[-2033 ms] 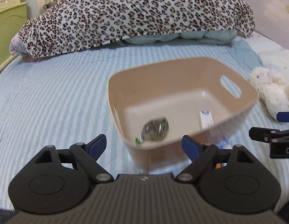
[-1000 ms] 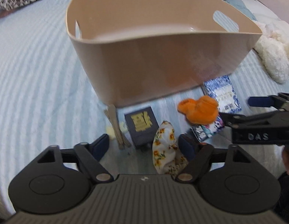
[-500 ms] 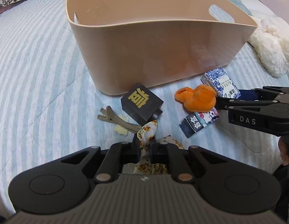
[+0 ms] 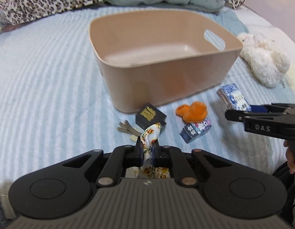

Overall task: Organize objects
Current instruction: 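Carry scrunchie with left tool while right tool carries patterned box over basket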

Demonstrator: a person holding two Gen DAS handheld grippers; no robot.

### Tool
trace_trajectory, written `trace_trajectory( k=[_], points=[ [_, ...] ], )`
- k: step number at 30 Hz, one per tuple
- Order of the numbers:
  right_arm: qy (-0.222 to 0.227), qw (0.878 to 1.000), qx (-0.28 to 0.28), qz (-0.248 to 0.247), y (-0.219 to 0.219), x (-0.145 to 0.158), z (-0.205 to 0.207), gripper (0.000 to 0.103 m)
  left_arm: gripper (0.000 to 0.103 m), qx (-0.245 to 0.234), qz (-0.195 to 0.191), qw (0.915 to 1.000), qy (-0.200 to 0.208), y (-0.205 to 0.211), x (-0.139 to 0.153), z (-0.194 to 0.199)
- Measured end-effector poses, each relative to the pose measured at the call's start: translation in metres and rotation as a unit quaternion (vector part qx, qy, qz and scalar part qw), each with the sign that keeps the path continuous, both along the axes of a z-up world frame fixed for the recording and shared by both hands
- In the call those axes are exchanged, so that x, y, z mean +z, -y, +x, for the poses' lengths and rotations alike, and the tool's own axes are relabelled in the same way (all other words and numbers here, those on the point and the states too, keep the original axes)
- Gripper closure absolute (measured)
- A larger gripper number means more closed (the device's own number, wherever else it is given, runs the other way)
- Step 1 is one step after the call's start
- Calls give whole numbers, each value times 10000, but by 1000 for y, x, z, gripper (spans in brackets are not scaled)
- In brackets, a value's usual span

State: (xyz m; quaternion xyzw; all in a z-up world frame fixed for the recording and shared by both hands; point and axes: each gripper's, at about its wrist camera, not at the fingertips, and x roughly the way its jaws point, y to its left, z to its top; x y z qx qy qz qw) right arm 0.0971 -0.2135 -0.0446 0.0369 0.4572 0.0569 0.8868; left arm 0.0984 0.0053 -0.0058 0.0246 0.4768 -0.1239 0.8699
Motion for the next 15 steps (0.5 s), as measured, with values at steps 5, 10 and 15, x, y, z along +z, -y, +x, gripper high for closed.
trace_trajectory(
  k=[5,10,15],
  points=[
    [226,9996,-110,141,6,18,-10,60,94,61,-110,9996,248,-8,23,-4],
    [567,9978,-185,302,12,46,-13,60,94,116,-131,9977,654,-12,47,1],
    [939,9948,-160,356,11,72,-6,60,94,117,-38,9946,1030,-11,68,15]
  ],
)
